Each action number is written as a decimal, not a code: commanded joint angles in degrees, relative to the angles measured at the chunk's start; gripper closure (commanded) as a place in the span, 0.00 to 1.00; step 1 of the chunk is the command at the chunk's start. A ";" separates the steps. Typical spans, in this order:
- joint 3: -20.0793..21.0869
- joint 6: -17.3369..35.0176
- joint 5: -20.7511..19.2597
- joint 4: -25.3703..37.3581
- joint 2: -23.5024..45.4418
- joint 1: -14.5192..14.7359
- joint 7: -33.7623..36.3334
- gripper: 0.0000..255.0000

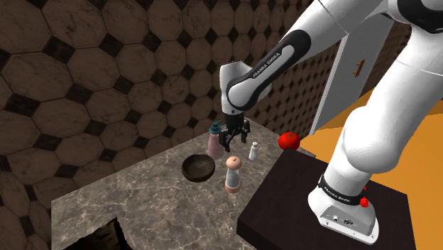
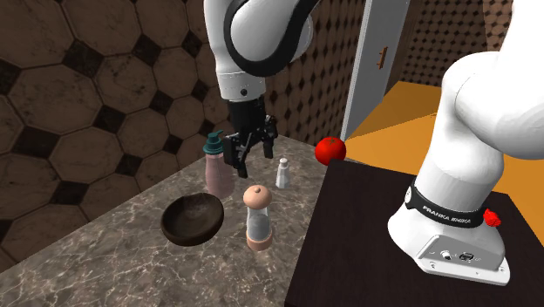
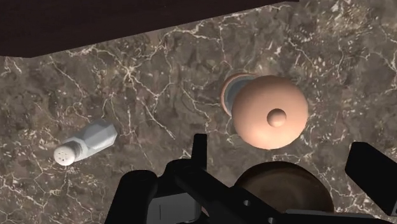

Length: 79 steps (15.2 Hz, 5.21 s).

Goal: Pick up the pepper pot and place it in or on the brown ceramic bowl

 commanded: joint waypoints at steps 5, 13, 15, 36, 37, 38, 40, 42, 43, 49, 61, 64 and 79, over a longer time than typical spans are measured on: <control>0.89 7.58 0.31 1.44 9.25 0.65 1.65 0.00; 1.06 12.56 0.55 0.40 13.19 0.84 1.54 0.00; 1.06 12.56 0.55 0.40 13.20 0.84 1.54 0.00; 1.01 5.58 0.43 0.91 6.72 0.76 1.90 1.00; 1.00 4.69 0.42 1.04 5.96 0.76 1.94 1.00; 0.99 3.81 0.40 1.19 5.22 0.75 1.99 1.00; 0.96 2.04 0.36 1.52 3.78 0.73 2.07 1.00; 0.93 0.27 0.32 1.91 2.39 0.71 2.16 1.00; 0.92 -0.62 0.31 2.12 1.72 0.71 2.20 1.00; 0.81 -5.91 0.18 3.70 -2.00 0.65 2.46 1.00; 0.56 -17.60 -1.90 31.32 13.92 0.14 3.82 1.00; 0.49 -21.42 -2.42 40.63 19.41 0.18 4.20 1.00; 0.35 -18.94 -3.05 47.79 29.06 0.40 4.32 1.00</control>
